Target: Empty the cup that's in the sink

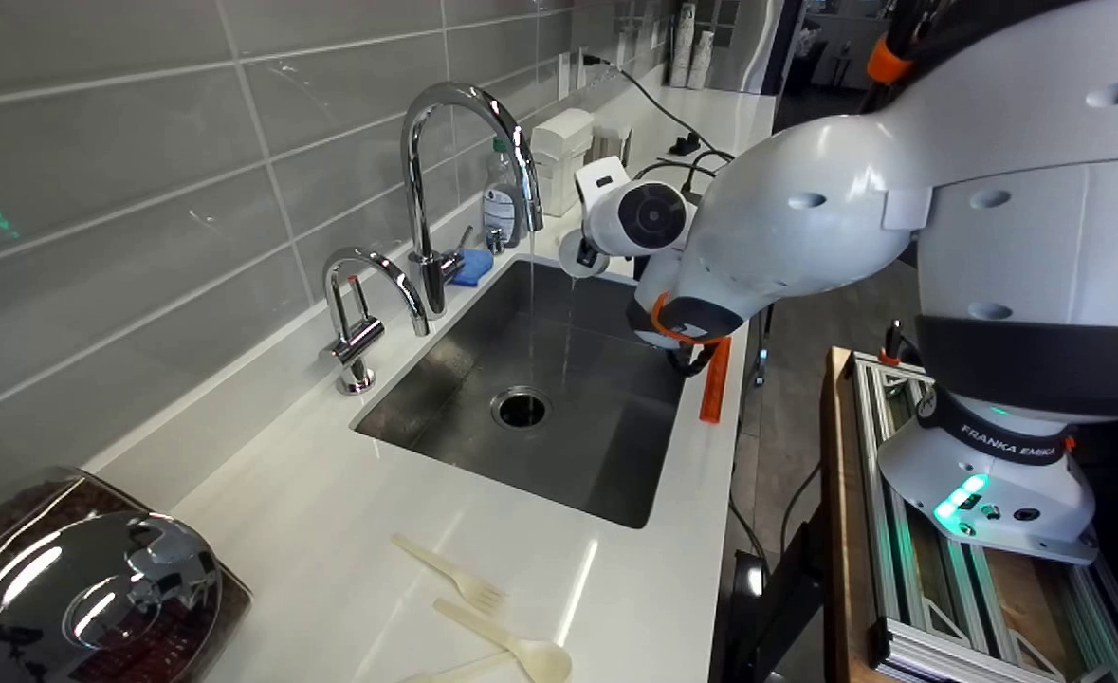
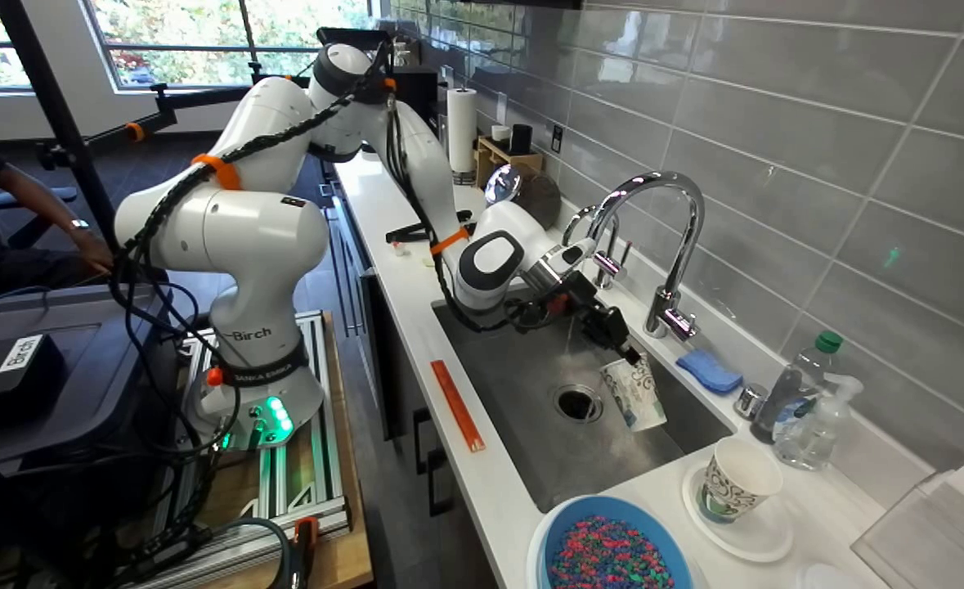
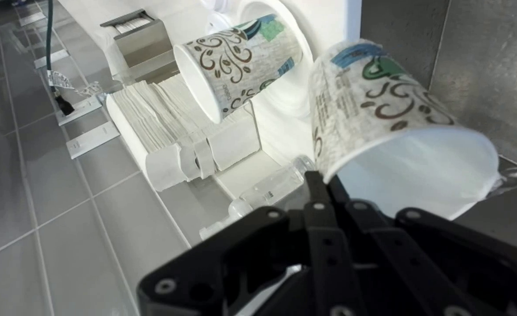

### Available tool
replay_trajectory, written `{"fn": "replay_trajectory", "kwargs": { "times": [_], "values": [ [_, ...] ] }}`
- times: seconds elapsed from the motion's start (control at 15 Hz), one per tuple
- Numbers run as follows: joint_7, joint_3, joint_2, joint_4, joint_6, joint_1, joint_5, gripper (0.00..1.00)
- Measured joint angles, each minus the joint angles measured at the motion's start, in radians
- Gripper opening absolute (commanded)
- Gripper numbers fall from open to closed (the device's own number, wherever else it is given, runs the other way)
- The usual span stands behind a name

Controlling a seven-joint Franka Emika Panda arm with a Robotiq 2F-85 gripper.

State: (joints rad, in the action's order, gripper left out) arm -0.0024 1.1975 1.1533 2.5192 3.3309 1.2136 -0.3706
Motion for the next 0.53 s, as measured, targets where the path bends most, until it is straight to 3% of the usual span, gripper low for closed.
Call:
{"fn": "replay_trajectory", "kwargs": {
  "times": [0.53],
  "values": [
    [0.0,0.03,0.097,0.0,-0.007,0.051,0.002,0.01]
  ]
}}
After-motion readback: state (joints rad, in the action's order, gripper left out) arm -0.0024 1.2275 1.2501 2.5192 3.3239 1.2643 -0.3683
